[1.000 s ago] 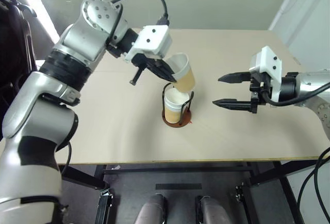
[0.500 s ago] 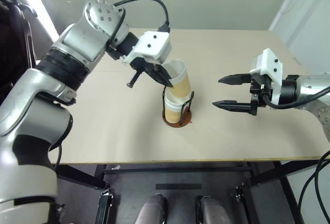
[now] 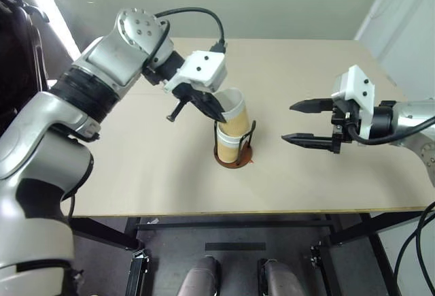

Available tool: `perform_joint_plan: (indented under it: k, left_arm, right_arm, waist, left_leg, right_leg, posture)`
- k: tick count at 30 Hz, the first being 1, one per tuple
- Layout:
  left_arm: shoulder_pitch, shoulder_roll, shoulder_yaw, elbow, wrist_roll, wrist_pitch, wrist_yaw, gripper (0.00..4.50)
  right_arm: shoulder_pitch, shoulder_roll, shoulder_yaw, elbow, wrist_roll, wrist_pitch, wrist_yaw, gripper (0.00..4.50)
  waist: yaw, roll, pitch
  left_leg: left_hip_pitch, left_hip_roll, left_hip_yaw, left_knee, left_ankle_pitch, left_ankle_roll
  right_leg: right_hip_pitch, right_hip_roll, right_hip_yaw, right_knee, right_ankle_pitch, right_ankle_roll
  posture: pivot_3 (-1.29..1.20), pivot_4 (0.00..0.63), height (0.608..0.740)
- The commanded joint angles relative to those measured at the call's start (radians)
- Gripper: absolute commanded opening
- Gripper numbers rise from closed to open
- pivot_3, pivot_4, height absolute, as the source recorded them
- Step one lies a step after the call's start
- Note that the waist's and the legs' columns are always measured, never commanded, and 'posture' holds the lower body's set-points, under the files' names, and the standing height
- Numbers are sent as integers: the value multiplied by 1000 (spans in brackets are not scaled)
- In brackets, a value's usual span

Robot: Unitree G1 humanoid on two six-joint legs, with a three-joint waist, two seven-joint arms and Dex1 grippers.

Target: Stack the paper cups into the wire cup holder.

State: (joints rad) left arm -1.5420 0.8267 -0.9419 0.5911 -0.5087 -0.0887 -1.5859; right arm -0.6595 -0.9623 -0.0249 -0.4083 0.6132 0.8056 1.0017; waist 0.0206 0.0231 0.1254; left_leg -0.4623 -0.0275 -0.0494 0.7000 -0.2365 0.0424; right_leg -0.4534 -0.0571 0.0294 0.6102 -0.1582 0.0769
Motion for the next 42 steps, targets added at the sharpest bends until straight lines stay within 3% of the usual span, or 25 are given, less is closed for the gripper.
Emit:
perform_joint_plan:
  k: [1, 13, 17, 24, 27, 36, 42]
  left_arm:
    - [-25, 12, -21, 15, -2, -44, -29, 30]
    - [-5, -44, -23, 90, 29, -101, -29, 30]
    - [-3, -56, -33, 106, 56, -128, -29, 973]
    - [-1, -109, 44, 147, 94, -152, -29, 3495]
    - [0, -143, 136, 178, 117, -133, -29, 4471]
    - [55, -165, 504, 173, 164, 57, 106, 4471]
    - [240, -94, 690, -70, 136, 293, 213, 4471]
  right_arm:
    - [-43, -27, -51, -1, 20, -8, 22, 3664]
    - [-105, -57, -44, 52, 10, -26, 64, 3664]
    - [-106, -61, -40, 59, 5, -33, 68, 3664]
    - [-104, -63, -39, 62, 2, -35, 70, 3664]
    - [-107, -61, -36, 68, -2, -38, 71, 3664]
    - [-106, -47, -27, 110, -25, -69, 78, 3664]
    - [-115, -41, -10, 162, -37, -88, 109, 3664]
  waist:
    - [0, 0, 0]
    - [3, 0, 0]
    - [3, 0, 0]
    - [4, 0, 0]
    - [4, 0, 0]
    - [-2, 0, 0]
    - [-7, 0, 0]
  left_leg:
    - [0, 0, 0, 0, 0, 0]
    - [0, 0, -1, 0, 0, 0]
    - [0, -1, 0, 0, 0, 0]
    - [-1, 0, -1, 0, 0, 0]
    - [0, -1, 0, 1, 0, 0]
    - [1, 0, 1, -1, 0, 0]
    - [2, 2, 3, 0, 0, 0]
  right_leg:
    - [0, 0, 0, 0, 0, 0]
    - [0, -1, 0, 0, 0, 0]
    - [0, -1, 0, 0, 0, 0]
    - [0, -1, 0, 0, 0, 1]
    - [0, -1, 0, 0, 0, 1]
    - [0, 1, 0, 0, -1, 1]
    - [0, 3, 0, 1, -2, 0]
  posture:
    - [0, 150, 740]
    - [0, 150, 740]
    - [0, 150, 740]
    - [0, 150, 740]
    - [0, 150, 740]
    - [0, 150, 740]
    - [0, 150, 740]
